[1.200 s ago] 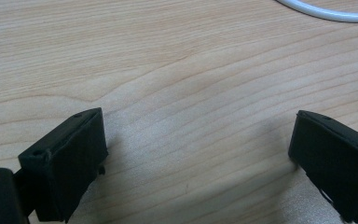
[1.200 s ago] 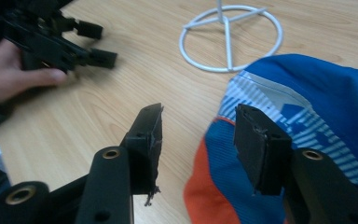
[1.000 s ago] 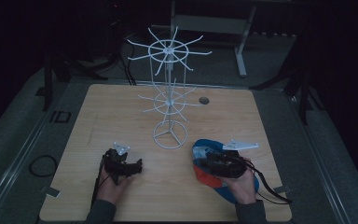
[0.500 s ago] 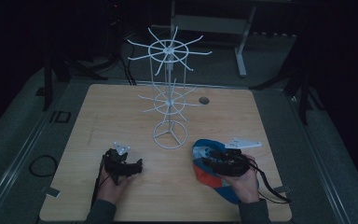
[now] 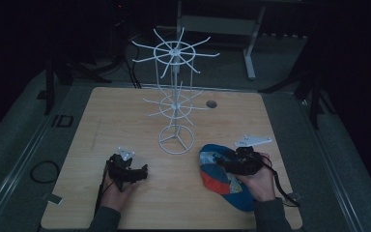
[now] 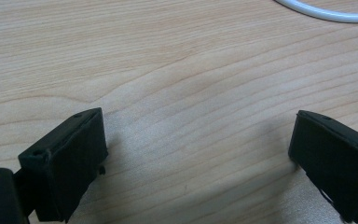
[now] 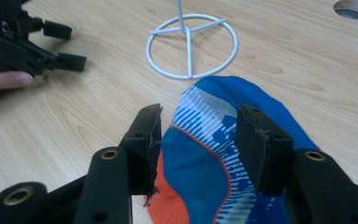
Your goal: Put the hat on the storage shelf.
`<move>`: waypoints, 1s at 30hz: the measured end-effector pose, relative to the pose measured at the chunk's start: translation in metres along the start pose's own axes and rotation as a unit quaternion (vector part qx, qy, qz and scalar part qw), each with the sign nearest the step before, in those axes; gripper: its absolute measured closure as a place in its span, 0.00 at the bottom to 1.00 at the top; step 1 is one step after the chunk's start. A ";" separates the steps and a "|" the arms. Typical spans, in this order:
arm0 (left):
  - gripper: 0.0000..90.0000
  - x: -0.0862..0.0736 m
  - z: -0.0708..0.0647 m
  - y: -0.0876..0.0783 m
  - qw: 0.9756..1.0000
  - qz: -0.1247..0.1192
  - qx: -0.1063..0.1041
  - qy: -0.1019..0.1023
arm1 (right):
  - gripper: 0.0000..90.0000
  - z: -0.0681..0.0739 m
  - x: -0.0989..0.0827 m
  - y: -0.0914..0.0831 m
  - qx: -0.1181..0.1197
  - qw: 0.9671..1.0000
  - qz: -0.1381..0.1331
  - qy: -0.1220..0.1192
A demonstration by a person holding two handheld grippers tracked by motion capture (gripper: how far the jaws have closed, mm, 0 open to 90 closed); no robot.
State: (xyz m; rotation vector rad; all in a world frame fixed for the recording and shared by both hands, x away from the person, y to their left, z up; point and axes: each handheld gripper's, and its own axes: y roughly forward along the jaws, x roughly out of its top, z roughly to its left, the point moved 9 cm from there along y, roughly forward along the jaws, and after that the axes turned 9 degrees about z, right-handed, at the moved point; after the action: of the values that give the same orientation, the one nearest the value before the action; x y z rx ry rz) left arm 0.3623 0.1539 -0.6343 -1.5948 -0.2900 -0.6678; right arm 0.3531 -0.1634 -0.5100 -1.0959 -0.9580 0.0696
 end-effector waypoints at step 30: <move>0.05 0.000 0.000 0.000 1.000 0.000 -0.001 0.001 | 0.51 -0.034 0.033 0.004 -0.052 0.993 0.075 -0.069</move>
State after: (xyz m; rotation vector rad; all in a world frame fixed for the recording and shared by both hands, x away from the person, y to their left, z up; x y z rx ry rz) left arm 0.3626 0.1534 -0.6342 -1.5953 -0.2890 -0.6693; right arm 0.3980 -0.1696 -0.4960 -1.2709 -1.0100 0.2229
